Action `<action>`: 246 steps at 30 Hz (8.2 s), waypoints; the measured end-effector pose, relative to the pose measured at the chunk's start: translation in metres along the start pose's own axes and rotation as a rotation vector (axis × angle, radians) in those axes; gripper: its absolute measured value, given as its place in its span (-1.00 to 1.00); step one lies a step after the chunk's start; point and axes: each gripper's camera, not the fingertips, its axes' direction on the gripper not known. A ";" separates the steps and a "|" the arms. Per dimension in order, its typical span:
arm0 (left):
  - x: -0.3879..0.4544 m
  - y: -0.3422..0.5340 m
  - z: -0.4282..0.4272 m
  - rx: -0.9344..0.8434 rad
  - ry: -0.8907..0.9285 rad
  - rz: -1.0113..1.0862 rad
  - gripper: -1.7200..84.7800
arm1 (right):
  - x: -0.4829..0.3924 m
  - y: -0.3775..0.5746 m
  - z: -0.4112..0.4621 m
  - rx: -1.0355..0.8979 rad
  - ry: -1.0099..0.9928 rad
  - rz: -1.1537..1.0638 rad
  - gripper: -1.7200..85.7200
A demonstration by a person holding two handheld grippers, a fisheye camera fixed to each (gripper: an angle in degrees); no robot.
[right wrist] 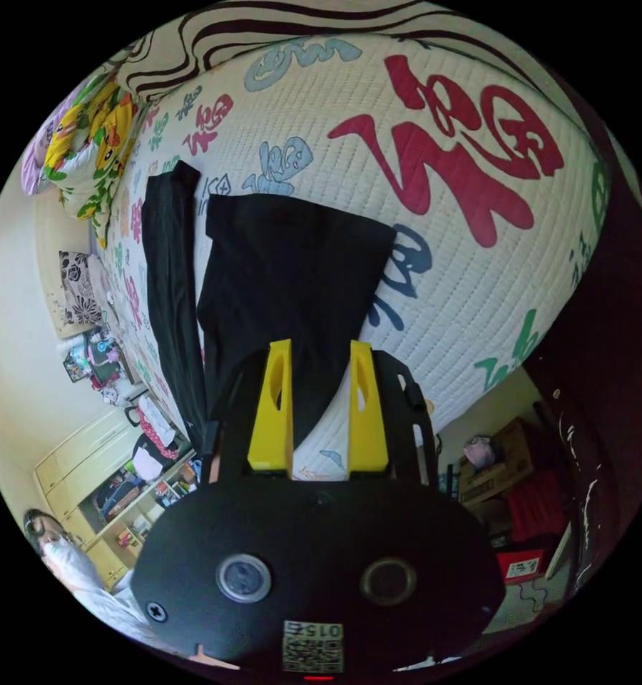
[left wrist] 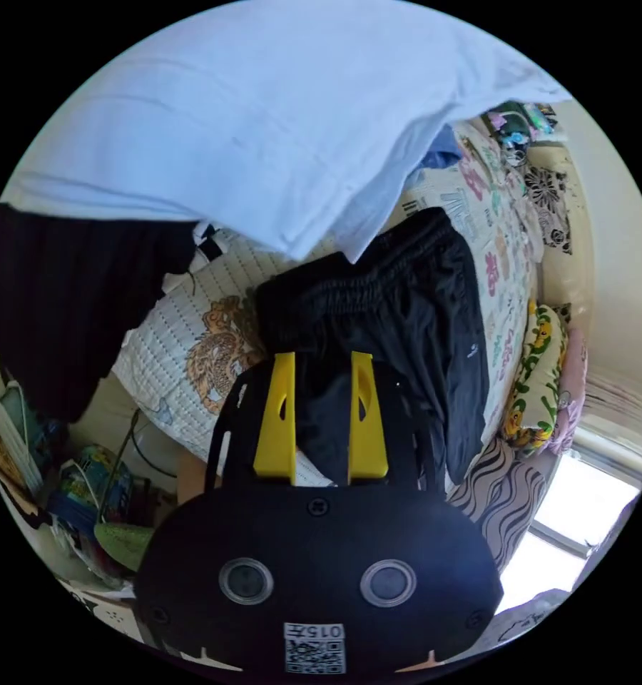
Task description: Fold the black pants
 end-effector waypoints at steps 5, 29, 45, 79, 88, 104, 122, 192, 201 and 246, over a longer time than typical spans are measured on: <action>0.013 -0.003 0.007 -0.030 -0.067 0.056 -0.96 | -0.002 -0.011 -0.009 0.033 0.010 0.043 -0.74; 0.001 -0.006 -0.049 0.022 0.032 0.070 -0.98 | -0.048 -0.021 -0.076 -0.013 -0.057 -0.027 -0.98; 0.110 -0.086 -0.027 0.153 0.369 0.074 -0.98 | -0.253 -0.136 -0.095 -0.063 -0.119 -0.245 -0.96; 0.203 -0.068 0.169 0.098 0.102 -0.062 -0.57 | -0.246 -0.205 -0.031 -0.022 0.200 -0.340 -0.76; 0.279 -0.088 0.200 -0.035 0.094 0.090 -0.91 | -0.242 -0.217 -0.030 -0.108 0.156 -0.337 -0.88; 0.258 0.008 0.210 -0.363 -0.235 0.014 -0.84 | -0.026 -0.121 -0.059 -0.291 0.422 -0.055 -0.83; 0.718 0.364 0.509 -0.852 0.056 1.636 -0.74 | 0.091 -0.071 0.005 -0.042 0.063 -0.010 -0.84; -0.040 0.111 0.098 0.076 -0.098 0.678 -0.61 | -0.216 0.437 0.848 -0.384 0.322 -1.641 -0.72; -0.145 0.083 0.092 0.181 0.166 0.373 -0.59 | -0.289 0.537 1.020 -0.519 0.594 -1.531 -0.65; 0.013 0.456 0.044 0.651 0.382 1.342 -0.82 | -0.227 0.352 0.474 -0.319 -0.516 -1.398 -0.92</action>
